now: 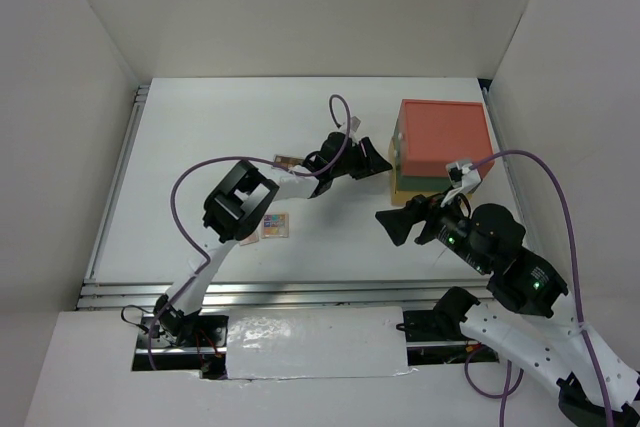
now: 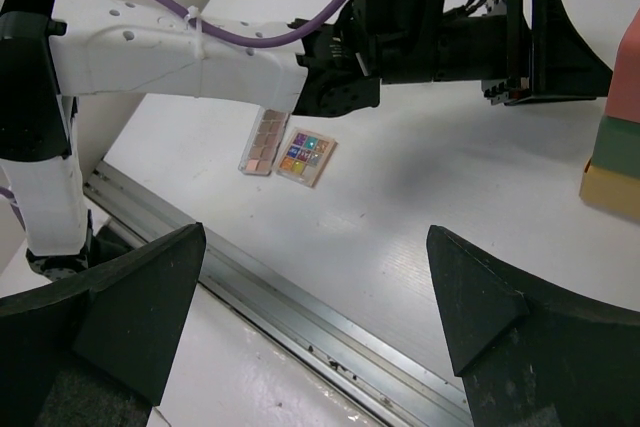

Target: Organize the makeup

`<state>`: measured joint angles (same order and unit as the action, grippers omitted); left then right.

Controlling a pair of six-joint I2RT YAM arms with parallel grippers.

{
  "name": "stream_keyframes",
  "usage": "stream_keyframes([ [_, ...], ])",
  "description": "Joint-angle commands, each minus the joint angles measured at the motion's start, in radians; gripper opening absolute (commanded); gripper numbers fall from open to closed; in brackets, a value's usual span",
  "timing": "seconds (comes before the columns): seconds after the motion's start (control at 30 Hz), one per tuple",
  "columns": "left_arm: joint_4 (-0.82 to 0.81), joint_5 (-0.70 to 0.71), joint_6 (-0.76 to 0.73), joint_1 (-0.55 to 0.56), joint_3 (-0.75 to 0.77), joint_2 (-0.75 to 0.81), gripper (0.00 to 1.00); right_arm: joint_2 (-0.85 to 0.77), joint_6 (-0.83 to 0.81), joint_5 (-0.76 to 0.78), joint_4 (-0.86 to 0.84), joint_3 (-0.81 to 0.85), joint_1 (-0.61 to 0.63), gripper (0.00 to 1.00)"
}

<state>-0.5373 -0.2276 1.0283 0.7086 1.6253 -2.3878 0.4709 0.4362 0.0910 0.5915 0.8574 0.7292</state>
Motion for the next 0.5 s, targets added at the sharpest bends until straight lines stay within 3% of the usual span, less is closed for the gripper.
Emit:
stream_keyframes([
  [0.0,-0.023,-0.027,0.012,-0.001,0.044,-0.031,0.56,0.011,-0.013,-0.004,-0.036,-0.003,0.007,1.00],
  [0.47,-0.042,-0.075,0.052,-0.001,0.090,-0.094,0.56,0.017,-0.014,0.003,-0.036,-0.008,0.007,1.00],
])
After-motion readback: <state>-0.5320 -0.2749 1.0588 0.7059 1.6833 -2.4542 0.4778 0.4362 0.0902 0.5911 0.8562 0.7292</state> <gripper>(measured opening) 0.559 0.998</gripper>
